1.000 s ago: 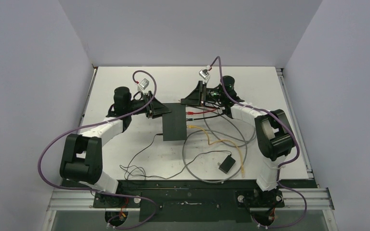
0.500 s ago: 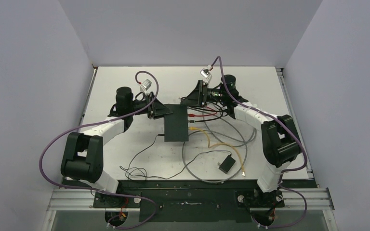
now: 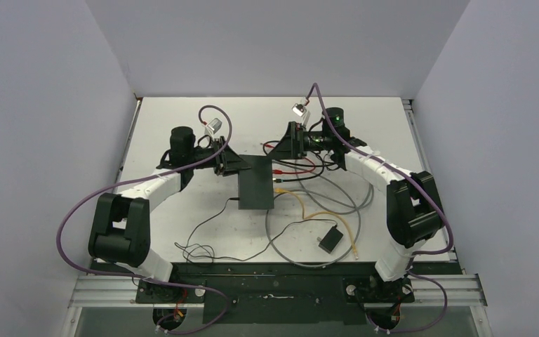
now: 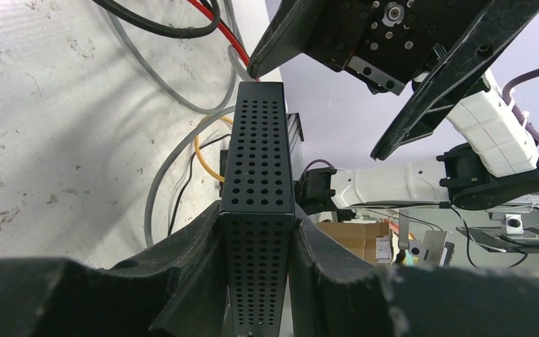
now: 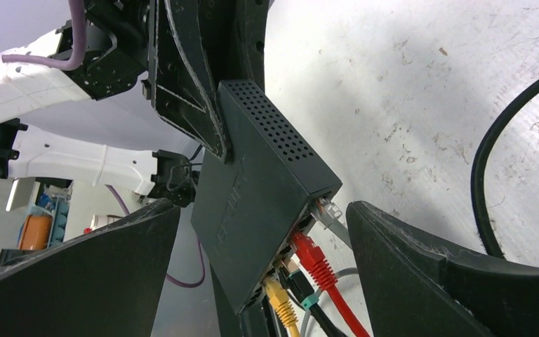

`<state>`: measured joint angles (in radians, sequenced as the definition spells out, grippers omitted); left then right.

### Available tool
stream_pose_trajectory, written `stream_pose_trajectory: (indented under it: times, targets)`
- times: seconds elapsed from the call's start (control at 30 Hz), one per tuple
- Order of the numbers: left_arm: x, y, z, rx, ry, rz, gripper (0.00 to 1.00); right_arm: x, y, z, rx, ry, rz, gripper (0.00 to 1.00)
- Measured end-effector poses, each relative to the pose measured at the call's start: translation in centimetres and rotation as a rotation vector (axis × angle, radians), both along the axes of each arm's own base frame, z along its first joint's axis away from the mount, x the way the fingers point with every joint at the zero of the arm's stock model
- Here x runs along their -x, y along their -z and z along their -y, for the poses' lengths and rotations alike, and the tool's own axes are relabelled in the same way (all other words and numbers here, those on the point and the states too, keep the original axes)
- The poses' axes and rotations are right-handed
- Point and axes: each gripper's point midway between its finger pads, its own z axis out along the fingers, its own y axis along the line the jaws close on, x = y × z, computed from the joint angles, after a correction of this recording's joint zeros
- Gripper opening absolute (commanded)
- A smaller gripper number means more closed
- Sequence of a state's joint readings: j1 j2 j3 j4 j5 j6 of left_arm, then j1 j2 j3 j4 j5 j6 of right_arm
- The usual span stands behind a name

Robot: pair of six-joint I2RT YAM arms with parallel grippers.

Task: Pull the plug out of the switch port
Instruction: Pick up the switch port at the center of the board.

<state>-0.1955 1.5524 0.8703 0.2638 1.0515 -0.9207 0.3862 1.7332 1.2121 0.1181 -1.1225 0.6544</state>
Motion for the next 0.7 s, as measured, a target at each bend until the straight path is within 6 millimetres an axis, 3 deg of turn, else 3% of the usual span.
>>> stream_pose_trajectory:
  times: [0.23, 0.37, 0.47, 0.63, 0.7]
  targets:
    - [0.0, -1.1, 0.4, 0.013, 0.020, 0.022, 0.00, 0.7, 0.2, -1.1, -0.009, -0.058, 0.005, 0.90]
    - [0.4, -1.5, 0.8, 0.021, 0.042, 0.023, 0.00, 1.2, 0.6, -2.3, -0.021, -0.093, -0.013, 0.82]
    - [0.6, -1.6, 1.0, 0.026, 0.055, 0.020, 0.00, 1.6, 0.7, -3.1, -0.040, -0.119, -0.024, 0.60]
    - [0.7, -2.6, 1.0, 0.041, 0.080, 0.047, 0.00, 1.4, -0.1, -3.4, -0.095, -0.136, -0.064, 0.07]
    - [0.6, -3.0, 0.8, 0.049, 0.088, 0.070, 0.00, 1.6, -1.0, -3.3, -0.128, -0.162, -0.072, 0.05]
